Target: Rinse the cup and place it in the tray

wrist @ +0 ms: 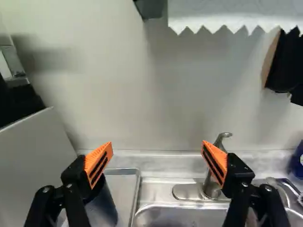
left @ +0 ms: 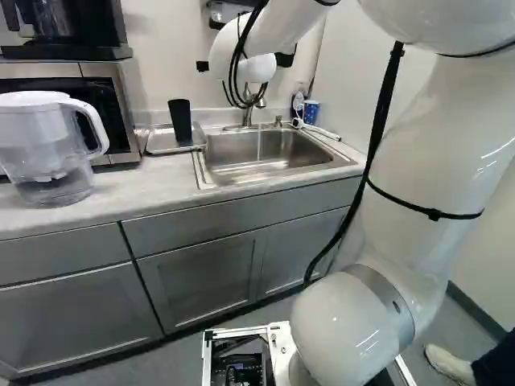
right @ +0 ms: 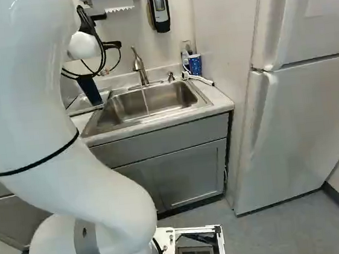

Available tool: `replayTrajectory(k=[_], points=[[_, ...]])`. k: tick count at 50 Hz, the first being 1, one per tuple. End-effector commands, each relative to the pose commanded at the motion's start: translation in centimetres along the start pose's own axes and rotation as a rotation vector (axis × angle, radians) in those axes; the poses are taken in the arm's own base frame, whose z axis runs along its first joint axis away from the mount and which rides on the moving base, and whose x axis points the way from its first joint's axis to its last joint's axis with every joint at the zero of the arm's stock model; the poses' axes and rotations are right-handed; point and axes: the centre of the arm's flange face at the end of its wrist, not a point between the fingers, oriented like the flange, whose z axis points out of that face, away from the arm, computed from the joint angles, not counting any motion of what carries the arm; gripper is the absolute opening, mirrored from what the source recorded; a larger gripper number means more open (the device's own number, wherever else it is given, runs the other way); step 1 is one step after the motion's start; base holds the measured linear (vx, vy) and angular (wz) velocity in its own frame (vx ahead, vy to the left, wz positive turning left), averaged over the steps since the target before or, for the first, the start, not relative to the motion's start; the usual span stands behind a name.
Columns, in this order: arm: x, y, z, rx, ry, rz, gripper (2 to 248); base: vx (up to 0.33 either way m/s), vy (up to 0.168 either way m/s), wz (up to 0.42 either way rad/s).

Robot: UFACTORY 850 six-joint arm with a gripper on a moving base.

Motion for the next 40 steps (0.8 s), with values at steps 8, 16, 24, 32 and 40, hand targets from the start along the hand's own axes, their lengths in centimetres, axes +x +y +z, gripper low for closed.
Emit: replayTrajectory(k=[8, 16, 24, 32, 40], points=[[0.2, 1.1, 0.6, -0.025, 0.01, 0.018, 247, 0.0, 0.0, 0.0], [0.3, 2.1, 1.6, -0.047, 0.015, 0.031, 247, 0.0, 0.0, 0.0], [0.4, 3.0, 2.9, -0.064, 0.019, 0.038, 247, 0.0, 0.0, 0.0], [0.4, 3.5, 4.4, -0.071, 0.024, 0.038, 247, 0.0, 0.0, 0.0], [0.6, 3.9, 5.9, -0.075, 0.047, 0.038, 247, 0.0, 0.0, 0.0]])
